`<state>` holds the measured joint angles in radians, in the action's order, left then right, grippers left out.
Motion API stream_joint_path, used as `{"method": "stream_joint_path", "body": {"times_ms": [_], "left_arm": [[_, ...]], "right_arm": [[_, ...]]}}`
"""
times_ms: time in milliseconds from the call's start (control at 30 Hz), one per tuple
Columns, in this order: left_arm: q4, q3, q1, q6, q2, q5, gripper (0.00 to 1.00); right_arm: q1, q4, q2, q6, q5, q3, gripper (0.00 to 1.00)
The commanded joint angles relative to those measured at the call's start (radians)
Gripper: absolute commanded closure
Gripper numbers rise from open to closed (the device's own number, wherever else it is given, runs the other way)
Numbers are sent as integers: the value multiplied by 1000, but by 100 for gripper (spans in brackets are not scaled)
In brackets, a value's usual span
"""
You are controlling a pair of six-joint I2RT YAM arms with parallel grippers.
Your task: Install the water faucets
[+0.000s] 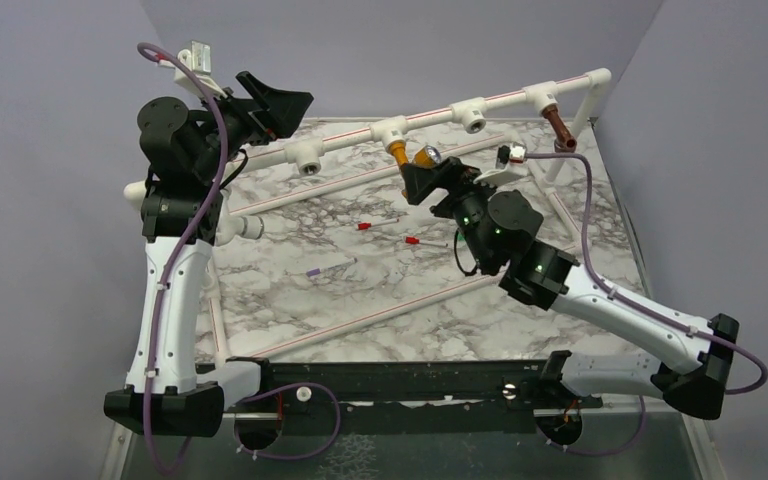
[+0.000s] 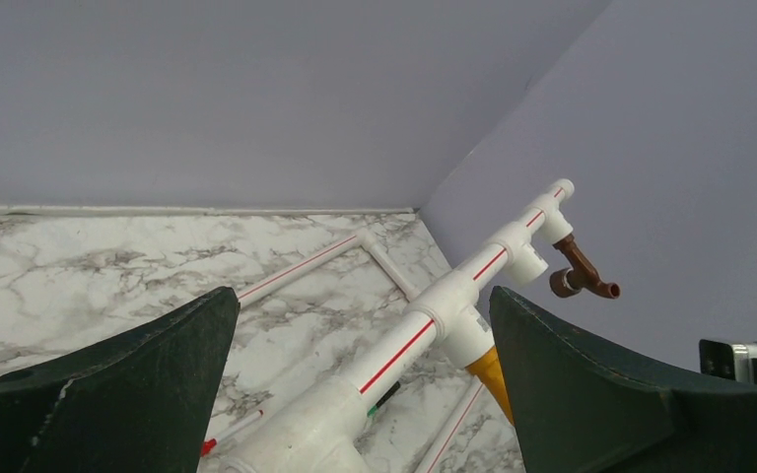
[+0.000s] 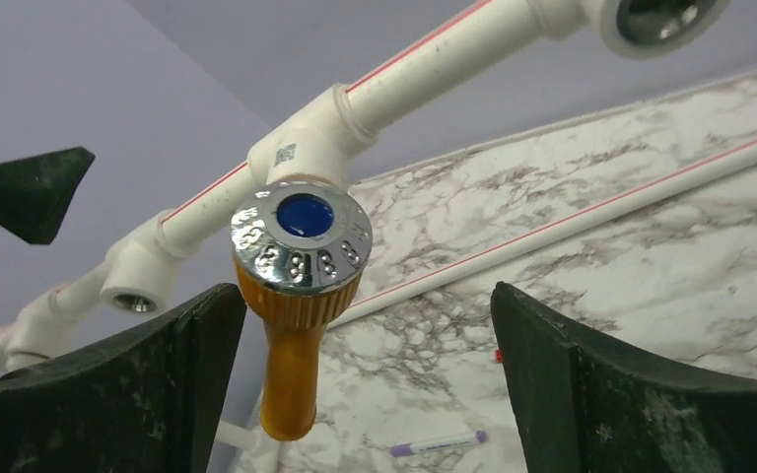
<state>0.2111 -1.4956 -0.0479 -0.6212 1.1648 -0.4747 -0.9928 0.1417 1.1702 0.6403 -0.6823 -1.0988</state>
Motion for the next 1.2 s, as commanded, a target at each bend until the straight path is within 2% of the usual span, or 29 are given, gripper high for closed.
{"method": "stream_joint_path", "body": {"times_ms": [0,233,467,600,733,833,967,1167], "left_arm": [[13,-45,-2,8,6,-32,1],[36,-86,-3,19,-1,-117,1],[54,-64,-2,40,-50,-188,1],[76,-19,-15,63,-91,-191,1],[110,3,-68,96,-103,-181,1],[149,6,-114,144,-105,-156,1],[207,-2,-188,235,-105,-93,1],[281,-15,-313,364,-107,45,1]], "right_arm": [[7,-71,-98,-306,86,-21,0],[6,-140,-280,-689,104,94,0],[6,-82,-512,-995,-67,325,0],[7,-81,-588,-1049,-148,439,0],[7,10,-650,-1071,-253,577,0],[8,175,-692,-1072,-320,716,0],[29,494,-703,-1104,-343,925,0],[237,727,-556,-962,-271,1085,0]]}}
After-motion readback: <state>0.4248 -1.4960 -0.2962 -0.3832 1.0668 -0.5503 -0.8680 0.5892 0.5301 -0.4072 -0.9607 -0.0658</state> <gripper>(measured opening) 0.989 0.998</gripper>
